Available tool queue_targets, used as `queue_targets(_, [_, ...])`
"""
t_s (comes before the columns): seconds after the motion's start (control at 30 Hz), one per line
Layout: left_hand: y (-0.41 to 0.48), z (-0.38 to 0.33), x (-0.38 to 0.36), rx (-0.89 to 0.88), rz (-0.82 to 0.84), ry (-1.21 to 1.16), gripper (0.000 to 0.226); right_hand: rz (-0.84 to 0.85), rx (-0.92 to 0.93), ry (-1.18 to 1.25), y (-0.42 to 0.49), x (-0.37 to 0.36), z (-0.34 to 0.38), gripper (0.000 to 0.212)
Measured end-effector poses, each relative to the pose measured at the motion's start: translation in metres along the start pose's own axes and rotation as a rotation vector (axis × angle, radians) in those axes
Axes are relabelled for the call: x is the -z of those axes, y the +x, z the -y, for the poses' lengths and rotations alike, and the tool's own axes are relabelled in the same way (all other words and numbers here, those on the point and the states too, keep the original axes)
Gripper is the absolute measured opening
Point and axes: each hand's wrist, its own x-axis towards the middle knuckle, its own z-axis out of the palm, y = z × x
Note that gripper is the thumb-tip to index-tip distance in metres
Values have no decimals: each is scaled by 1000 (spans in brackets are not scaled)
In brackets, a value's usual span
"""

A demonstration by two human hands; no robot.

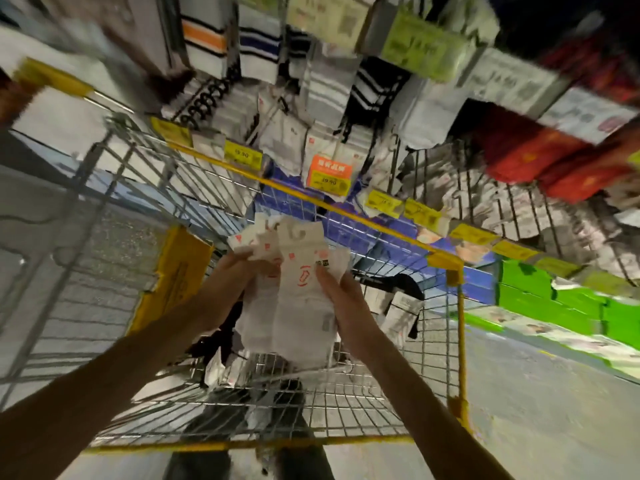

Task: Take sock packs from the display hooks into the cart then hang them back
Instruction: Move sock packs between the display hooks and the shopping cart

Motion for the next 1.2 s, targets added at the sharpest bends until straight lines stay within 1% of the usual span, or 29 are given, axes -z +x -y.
queue_targets(0.1, [-28, -32, -15, -50, 30, -24, 16, -75, 91, 1, -22, -7, 29, 17])
queue_targets(0.17, [-49, -53, -24, -85, 41, -44, 13, -122, 135, -44, -36, -14, 47, 18])
queue_targets(0.27, [-74, -79, -35, -136, 72, -29, 18, -141, 203, -175, -57, -23, 78, 10])
queue_targets(0.4, [-99, -112, -52, -189, 24, -12, 18, -101, 231, -265, -78, -31, 123, 21])
queue_targets(0.5, [-114, -138, -61, -249, 31, -10, 15, -54, 247, -312, -95, -31, 150, 12])
queue_targets(0.53, [-117, -146, -62, -265, 34, 32, 19, -23, 253, -328, -102, -31, 158, 12])
queue_targets(0.6, [-126, -166, -61, -289, 41, 103, 14, 51, 290, -322, -120, -33, 177, 22])
queue_targets(0.63, [-129, -175, -61, -303, 81, 127, 10, 77, 313, -329, -128, -34, 185, 27])
queue_targets(0.67, [-132, -184, -60, -308, 117, 167, 11, 99, 331, -338, -136, -34, 193, 32])
queue_targets(0.8, [-154, -225, -62, -373, 206, 299, 20, 110, 347, -386, -155, -37, 226, 45])
queue_targets(0.87, [-162, -246, -67, -399, 224, 323, 24, 107, 354, -376, -166, -40, 245, 43])
queue_targets(1.0, [-184, -282, -82, -458, 270, 259, 22, 54, 462, -320, -183, -43, 278, 27])
queue_targets(1.07, [-196, -295, -89, -487, 283, 234, 29, 17, 525, -296, -188, -44, 292, 29])
queue_targets(1.13, [-207, -305, -94, -520, 271, 225, 27, -4, 556, -248, -194, -42, 304, 32])
queue_targets(1.2, [-216, -313, -98, -558, 298, 238, 25, -11, 590, -213, -200, -39, 313, 36])
